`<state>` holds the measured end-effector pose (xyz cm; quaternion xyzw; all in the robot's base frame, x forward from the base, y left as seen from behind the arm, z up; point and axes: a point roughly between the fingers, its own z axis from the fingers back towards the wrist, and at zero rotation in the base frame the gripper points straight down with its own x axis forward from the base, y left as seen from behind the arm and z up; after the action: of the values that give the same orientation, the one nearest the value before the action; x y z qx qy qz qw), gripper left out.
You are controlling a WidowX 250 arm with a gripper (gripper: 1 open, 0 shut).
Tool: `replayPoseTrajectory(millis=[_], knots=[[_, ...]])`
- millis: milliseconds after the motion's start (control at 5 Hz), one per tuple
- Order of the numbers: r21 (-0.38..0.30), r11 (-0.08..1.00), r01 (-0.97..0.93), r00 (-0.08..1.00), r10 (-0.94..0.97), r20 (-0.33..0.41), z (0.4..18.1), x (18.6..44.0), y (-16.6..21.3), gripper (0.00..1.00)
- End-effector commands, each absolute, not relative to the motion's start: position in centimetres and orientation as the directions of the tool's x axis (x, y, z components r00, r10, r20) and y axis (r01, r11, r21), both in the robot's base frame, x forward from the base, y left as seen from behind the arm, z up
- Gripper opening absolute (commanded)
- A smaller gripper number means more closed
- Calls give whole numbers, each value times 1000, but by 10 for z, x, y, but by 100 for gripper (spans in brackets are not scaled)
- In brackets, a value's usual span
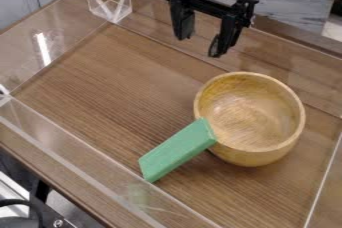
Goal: Put the green block in the brown bowl
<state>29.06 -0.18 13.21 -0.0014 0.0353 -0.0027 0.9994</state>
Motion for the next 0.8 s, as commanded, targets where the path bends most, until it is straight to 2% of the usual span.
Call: replayPoseTrajectory(millis=[0, 200, 400, 600], knots=[[-7, 998, 64, 996, -64, -68, 124, 266, -1, 100], [-12, 976, 218, 973, -218, -78, 97, 216, 0, 100], [9, 952, 306, 952, -306, -21, 75, 189, -9, 100], [26, 938, 345, 938, -345, 17, 57, 189, -17, 100]])
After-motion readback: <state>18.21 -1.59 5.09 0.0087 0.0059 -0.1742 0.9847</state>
